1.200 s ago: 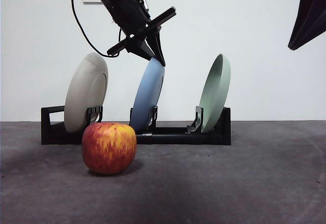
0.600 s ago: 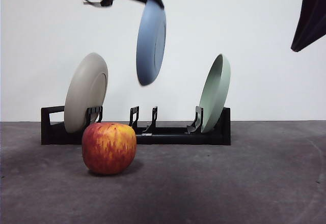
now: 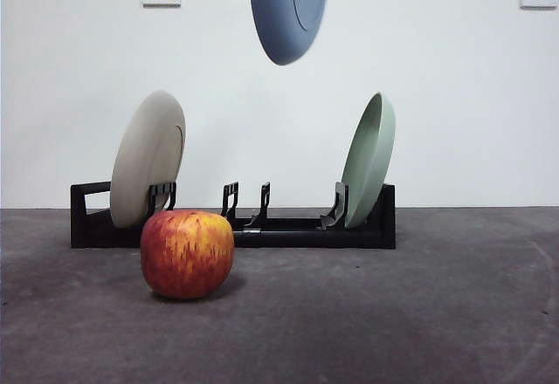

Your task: Take the blue plate from the plate rack,put the plate on the table,take the apple from the table,put the apple in the plate

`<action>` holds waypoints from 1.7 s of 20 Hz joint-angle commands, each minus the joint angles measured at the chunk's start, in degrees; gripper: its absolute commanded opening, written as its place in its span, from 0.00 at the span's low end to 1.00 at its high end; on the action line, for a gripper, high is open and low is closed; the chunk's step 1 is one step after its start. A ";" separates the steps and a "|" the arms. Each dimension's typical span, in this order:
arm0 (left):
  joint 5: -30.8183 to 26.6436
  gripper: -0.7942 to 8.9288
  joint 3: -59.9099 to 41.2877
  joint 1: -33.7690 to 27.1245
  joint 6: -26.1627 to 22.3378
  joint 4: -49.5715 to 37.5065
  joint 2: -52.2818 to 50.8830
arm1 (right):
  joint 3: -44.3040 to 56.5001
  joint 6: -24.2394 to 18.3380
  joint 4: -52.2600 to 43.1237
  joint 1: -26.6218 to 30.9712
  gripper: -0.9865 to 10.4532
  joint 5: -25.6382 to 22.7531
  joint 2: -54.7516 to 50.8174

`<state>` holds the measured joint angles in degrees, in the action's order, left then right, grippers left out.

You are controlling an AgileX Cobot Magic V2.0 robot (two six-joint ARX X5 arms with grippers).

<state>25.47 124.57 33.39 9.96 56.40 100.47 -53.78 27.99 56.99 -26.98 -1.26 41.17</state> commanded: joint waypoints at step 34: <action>-44.70 0.07 -42.60 37.73 -43.28 -28.15 11.98 | -0.07 10.93 6.10 -0.07 0.09 -17.77 -20.06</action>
<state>-18.83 82.26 71.33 -30.11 28.95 111.87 -53.78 38.41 63.40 -26.98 -18.92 21.30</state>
